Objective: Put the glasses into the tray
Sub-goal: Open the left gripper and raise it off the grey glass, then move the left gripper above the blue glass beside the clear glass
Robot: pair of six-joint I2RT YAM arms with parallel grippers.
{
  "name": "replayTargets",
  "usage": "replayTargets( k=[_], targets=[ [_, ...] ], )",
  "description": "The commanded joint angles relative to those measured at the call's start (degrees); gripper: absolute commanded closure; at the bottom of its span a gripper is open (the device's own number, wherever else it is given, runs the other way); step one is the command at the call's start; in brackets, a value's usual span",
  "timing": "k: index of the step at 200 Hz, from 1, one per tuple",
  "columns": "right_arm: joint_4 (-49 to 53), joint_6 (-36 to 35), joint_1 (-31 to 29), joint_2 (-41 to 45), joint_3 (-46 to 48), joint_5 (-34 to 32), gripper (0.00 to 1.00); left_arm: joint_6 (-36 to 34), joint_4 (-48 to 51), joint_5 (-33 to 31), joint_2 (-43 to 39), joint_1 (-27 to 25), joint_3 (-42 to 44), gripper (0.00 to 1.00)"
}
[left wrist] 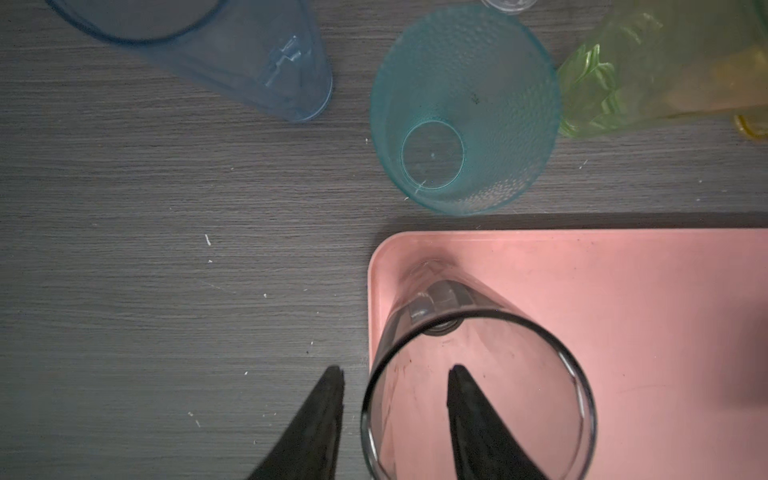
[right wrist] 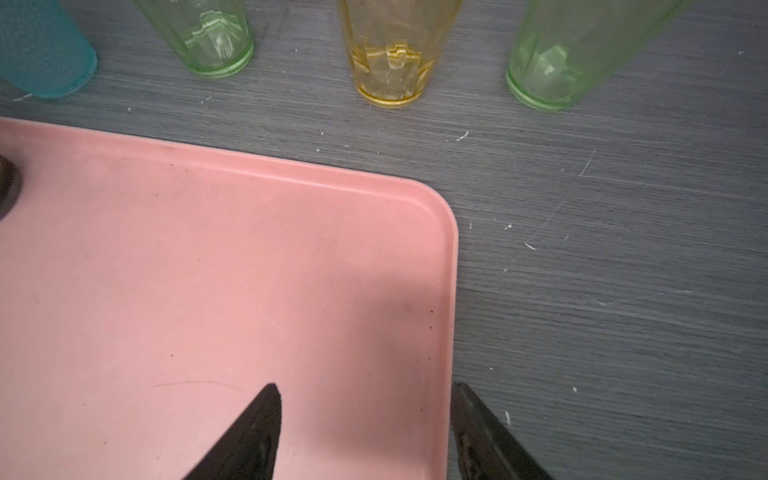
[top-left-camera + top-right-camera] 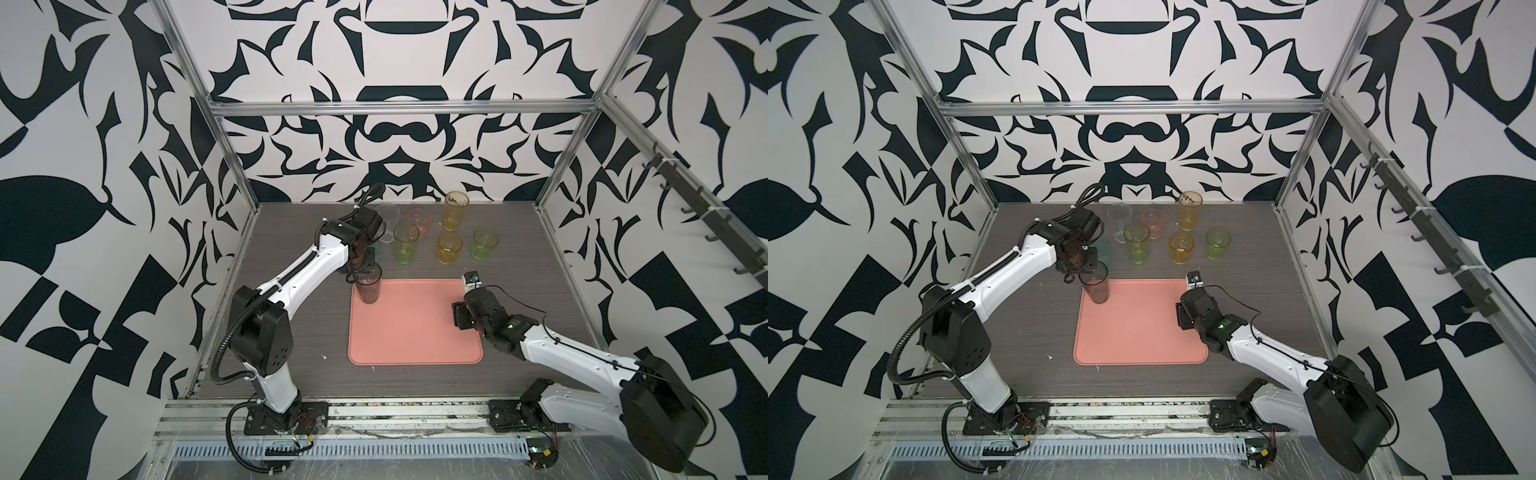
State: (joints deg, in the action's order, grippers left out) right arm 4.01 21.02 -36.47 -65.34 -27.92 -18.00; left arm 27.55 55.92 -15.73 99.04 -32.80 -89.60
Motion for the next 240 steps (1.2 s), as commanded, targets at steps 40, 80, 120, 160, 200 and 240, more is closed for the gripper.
replayTargets(
  k=[40, 80, 120, 160, 200, 240],
  targets=[
    [-0.29, 0.11, 0.03, 0.57, -1.59, -0.86, 0.33, 1.68, 4.66, -4.34, -3.24, 0.75, -6.19, 0.52],
    [-0.40, 0.09, 0.04, 1.18, -1.39, -0.99, 0.33, 3.29, 3.65, -6.33, -4.78, 2.92, -9.08, 0.48],
    [-0.41, 0.15, 0.08, 1.53, -1.22, -0.98, 0.33, 5.74, 2.05, -7.93, -6.37, 6.19, -10.28, 0.45],
    [-0.40, 0.09, 0.07, 1.53, -1.17, -1.07, 0.33, 6.02, 1.26, -7.65, -5.91, 10.74, -12.38, 0.44],
    [-0.47, 0.11, 0.08, 1.36, -1.26, -0.98, 0.33, 5.59, -1.38, -4.64, -4.70, 16.24, -13.06, 0.41],
    [-0.39, 0.09, 0.08, 1.29, -1.27, -1.20, 0.33, 5.80, -2.42, -1.37, -1.93, 19.98, -13.60, 0.38]
  ],
)
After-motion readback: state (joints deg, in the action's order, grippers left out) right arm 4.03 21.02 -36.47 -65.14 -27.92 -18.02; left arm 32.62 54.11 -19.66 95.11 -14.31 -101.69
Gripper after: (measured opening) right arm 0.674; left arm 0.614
